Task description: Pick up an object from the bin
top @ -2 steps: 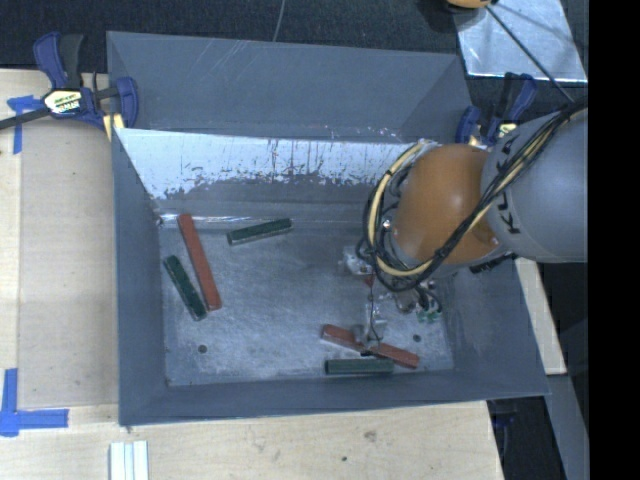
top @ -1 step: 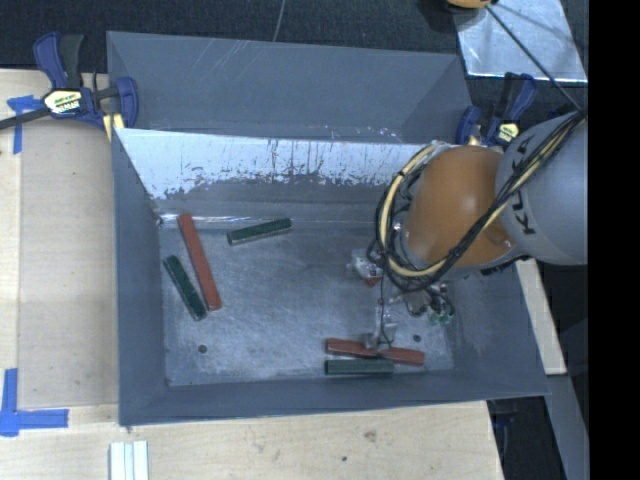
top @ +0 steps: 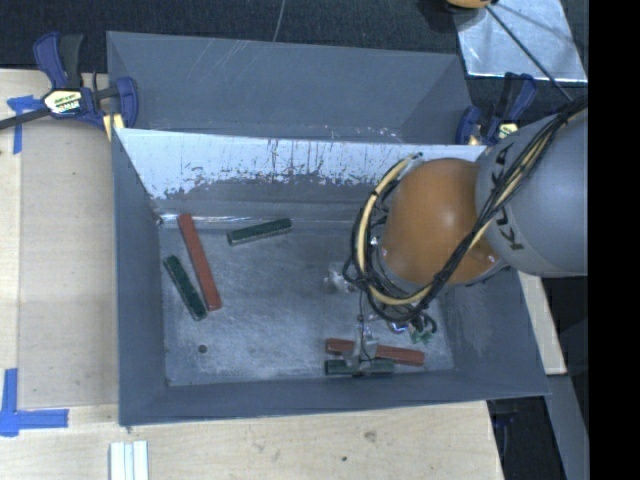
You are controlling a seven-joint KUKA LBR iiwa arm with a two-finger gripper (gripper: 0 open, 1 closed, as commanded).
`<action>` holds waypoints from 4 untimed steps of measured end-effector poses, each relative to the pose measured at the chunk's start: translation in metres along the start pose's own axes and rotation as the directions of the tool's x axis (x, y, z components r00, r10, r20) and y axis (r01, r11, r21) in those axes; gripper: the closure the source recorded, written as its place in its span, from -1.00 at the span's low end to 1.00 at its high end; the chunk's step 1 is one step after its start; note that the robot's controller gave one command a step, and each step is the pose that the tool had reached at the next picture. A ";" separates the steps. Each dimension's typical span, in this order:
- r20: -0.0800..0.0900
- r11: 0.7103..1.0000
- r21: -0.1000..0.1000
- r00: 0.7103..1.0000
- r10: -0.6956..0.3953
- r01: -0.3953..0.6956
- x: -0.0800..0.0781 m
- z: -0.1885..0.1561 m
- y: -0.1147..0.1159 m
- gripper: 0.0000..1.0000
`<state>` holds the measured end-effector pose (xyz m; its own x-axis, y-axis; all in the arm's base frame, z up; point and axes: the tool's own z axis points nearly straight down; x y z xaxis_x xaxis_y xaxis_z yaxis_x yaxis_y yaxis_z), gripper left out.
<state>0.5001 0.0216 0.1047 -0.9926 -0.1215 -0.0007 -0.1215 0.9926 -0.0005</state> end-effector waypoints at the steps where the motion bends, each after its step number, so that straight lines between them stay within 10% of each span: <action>1: 0.001 1.000 -0.004 1.000 -0.026 0.026 0.004 0.010 0.000 -1.00; 2: -0.004 0.994 0.000 0.994 -0.114 0.114 0.017 0.032 -0.034 1.00; 4: -0.015 1.000 -0.005 1.000 -0.005 0.005 0.002 0.033 -0.040 1.00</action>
Offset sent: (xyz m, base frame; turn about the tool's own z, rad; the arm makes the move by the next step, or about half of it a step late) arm -0.0125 -0.0346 -0.0347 -0.1161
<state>0.5029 -0.0187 0.0722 -0.9918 -0.1268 0.0146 -0.1268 0.9919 0.0041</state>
